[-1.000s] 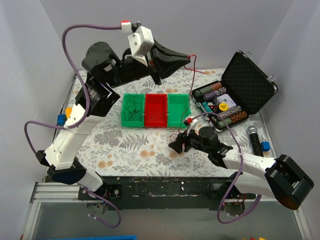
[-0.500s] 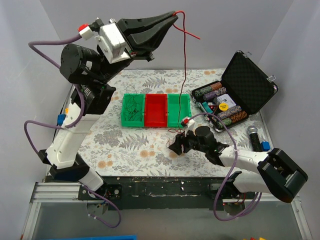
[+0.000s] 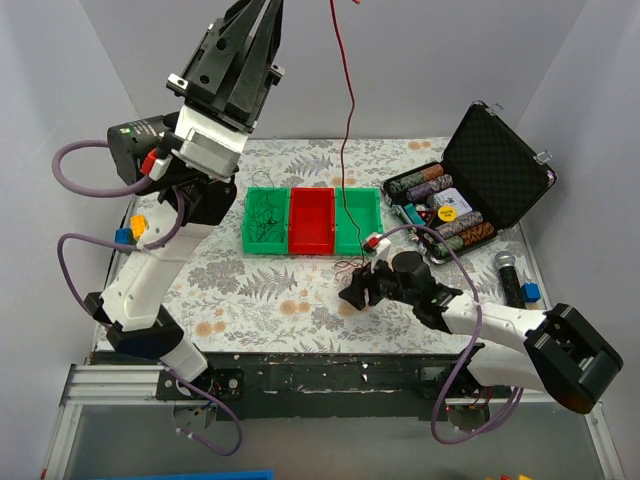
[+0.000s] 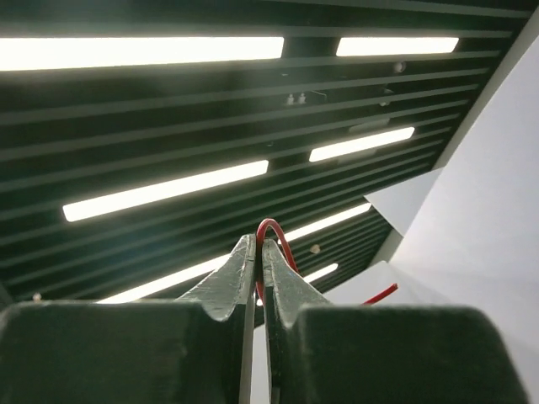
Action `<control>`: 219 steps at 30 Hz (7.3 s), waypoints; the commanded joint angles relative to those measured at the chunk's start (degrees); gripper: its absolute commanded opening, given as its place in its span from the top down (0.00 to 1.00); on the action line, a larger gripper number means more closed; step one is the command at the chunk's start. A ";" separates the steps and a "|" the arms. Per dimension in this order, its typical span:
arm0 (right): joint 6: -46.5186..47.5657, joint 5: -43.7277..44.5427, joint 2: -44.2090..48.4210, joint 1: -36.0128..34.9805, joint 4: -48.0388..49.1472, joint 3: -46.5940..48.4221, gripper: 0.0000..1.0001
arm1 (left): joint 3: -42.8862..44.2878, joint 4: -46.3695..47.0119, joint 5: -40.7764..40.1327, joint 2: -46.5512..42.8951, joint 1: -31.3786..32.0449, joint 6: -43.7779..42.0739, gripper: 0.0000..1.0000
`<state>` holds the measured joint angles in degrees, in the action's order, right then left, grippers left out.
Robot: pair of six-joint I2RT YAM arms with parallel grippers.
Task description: Untangle the cables
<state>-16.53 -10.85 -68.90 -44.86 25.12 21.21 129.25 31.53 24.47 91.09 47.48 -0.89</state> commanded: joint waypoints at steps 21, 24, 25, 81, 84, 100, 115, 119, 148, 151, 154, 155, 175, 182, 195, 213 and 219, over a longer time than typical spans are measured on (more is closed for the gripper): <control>7.66 4.52 16.17 -0.14 -9.48 11.49 0.33 | -30.27 7.40 -10.56 -11.90 3.05 -11.95 1.00; 7.48 5.31 15.56 -0.14 -6.59 9.20 0.33 | -32.48 9.60 -13.91 -11.99 3.05 -11.51 1.00; 7.31 5.31 14.95 -0.23 -5.97 9.02 0.33 | -32.57 10.21 -14.70 -11.90 3.05 -11.51 1.00; 5.90 9.62 16.52 -0.05 -5.96 3.57 0.34 | -26.75 15.31 -15.68 -0.20 -11.71 2.73 1.00; 5.81 9.80 16.96 -0.14 -5.88 3.05 0.34 | -32.03 16.54 -16.29 -1.88 -11.80 1.94 1.00; 5.20 10.59 17.75 -0.05 -5.79 1.38 0.34 | -41.52 16.90 -19.19 -2.41 -11.80 1.32 1.00; 4.93 12.43 18.63 -0.05 -5.88 0.32 0.34 | -65.96 16.54 -23.68 -5.92 -13.38 -0.78 1.00; 4.85 12.61 18.02 0.30 -5.35 0.32 0.34 | -67.02 14.88 -26.84 -7.85 -14.52 0.45 1.00; 4.49 12.78 16.08 1.71 -5.44 0.94 0.36 | -76.44 -9.80 -31.24 -22.71 -16.81 -11.95 1.00; 4.41 12.96 16.43 1.88 -5.70 0.76 0.36 | -75.64 -14.11 -24.58 -23.23 -16.72 -10.36 1.00; 4.41 13.22 16.26 1.97 -5.79 0.94 0.37 | -75.29 -18.95 -15.26 -23.24 -15.50 -9.67 1.00; 4.23 13.31 16.26 2.06 -5.96 1.02 0.37 | -74.76 -21.05 -13.67 -22.72 -14.80 -9.31 1.00; 3.70 13.76 17.67 4.25 -6.76 0.41 0.37 | -72.21 -30.21 -23.33 -10.67 -13.12 -2.10 1.00; 3.44 14.01 16.96 4.70 -6.23 0.76 0.37 | -68.27 -30.74 -23.06 -5.32 -13.29 -0.27 1.00; 4.58 17.27 10.12 9.08 -6.85 7.52 0.32 | -60.16 -31.00 -26.40 9.10 -12.68 6.95 1.00; 4.67 14.45 -15.64 15.06 -1.66 27.91 0.27 | -64.29 -23.71 -28.51 16.23 -12.41 10.73 1.00; 7.83 16.04 -21.26 17.70 -3.59 34.50 0.25 | -65.88 -23.53 -28.86 16.40 -14.35 14.33 1.00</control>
<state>-11.16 3.53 -88.07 -29.32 19.94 50.65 64.23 6.55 -3.62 108.07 34.72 10.26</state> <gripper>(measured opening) 0.743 0.026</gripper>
